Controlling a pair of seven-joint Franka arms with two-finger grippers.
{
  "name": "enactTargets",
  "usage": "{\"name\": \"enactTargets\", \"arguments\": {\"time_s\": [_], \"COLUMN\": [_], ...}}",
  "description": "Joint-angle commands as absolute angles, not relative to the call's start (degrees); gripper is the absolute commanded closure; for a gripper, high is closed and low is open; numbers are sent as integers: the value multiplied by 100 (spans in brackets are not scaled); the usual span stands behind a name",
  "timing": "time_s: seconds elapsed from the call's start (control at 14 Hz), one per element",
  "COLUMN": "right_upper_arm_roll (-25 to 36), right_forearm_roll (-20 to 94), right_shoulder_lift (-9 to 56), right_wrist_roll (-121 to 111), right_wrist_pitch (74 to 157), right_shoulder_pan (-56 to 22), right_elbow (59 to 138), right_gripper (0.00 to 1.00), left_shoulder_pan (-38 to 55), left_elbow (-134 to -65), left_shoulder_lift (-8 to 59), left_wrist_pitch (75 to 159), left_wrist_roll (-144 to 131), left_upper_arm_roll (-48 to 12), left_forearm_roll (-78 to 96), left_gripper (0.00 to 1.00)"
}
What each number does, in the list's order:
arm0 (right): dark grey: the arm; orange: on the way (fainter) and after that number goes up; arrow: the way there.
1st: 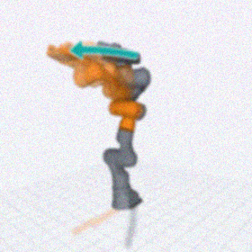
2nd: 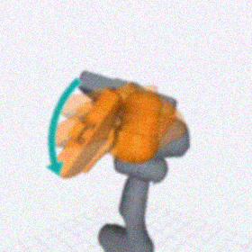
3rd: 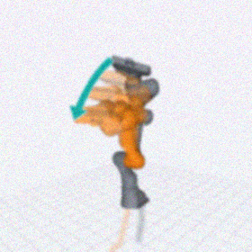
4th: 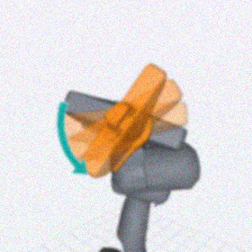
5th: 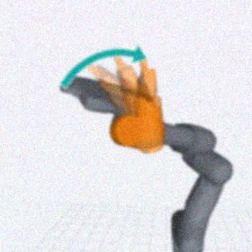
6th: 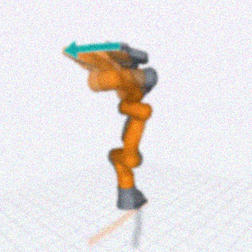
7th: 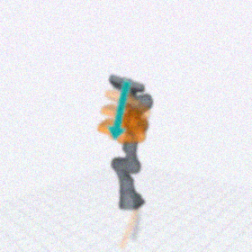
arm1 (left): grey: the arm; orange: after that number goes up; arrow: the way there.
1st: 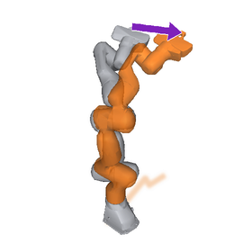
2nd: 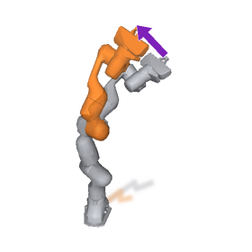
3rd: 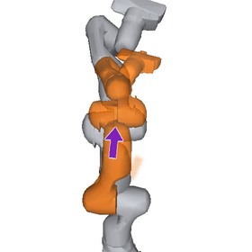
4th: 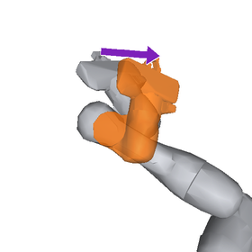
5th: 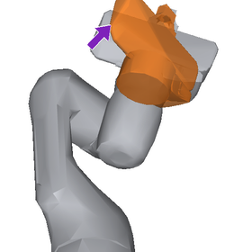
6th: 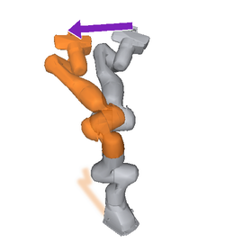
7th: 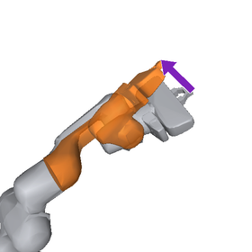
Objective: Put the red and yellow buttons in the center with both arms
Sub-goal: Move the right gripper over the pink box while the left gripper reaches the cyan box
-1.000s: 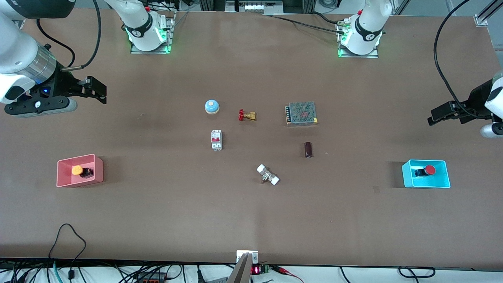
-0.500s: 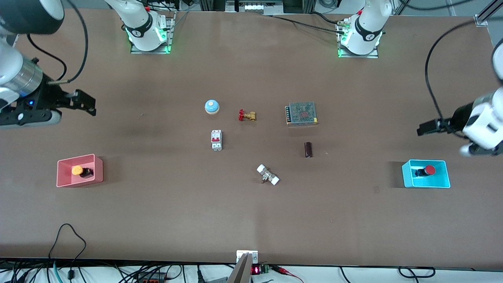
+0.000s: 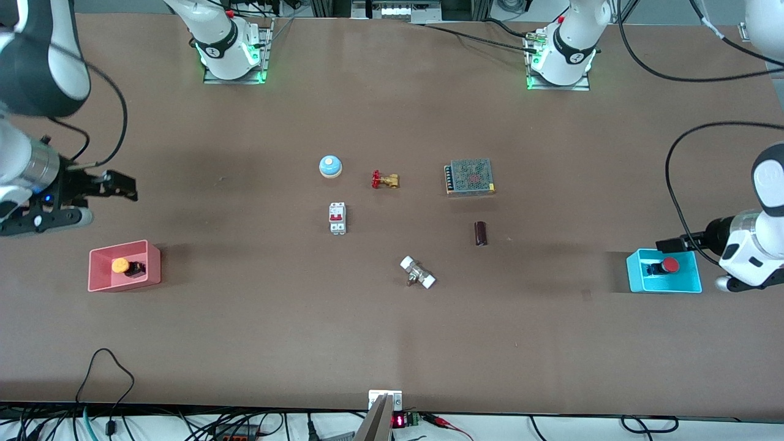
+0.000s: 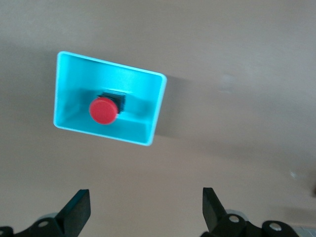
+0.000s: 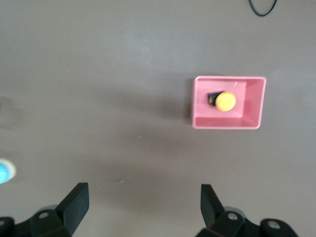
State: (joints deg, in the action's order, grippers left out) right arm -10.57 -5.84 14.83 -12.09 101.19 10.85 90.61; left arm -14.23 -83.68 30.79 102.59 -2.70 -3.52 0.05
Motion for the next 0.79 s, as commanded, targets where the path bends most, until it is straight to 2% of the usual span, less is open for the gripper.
{"name": "enactTargets", "arguments": {"time_s": [0.0,0.36,0.71], "right_upper_arm_roll": [-1142,-1143,-1143], "right_forearm_roll": [-659,-905,-1037], "right_shoulder_lift": [2081,2908,3409], "right_wrist_roll": [-1677,-2259,-2689], "right_wrist_pitch": [10869,12311,13147], "right_shoulder_pan": [1668,1969,2039], "right_elbow": [9018,9026,9053], "right_gripper": [0,0,0], "left_shoulder_pan": [-1459,-1644,-1731], "left_elbow": [-8130,-8174,-8174], "left_shoulder_lift": [3488,3955,4157], "left_wrist_pitch": [10283,11196,11725], "left_wrist_roll": [-237,244,834], "left_upper_arm_roll": [-369,-369,-360], "left_forearm_roll": [-70,-237,-308], "left_gripper": [0,0,0]}}
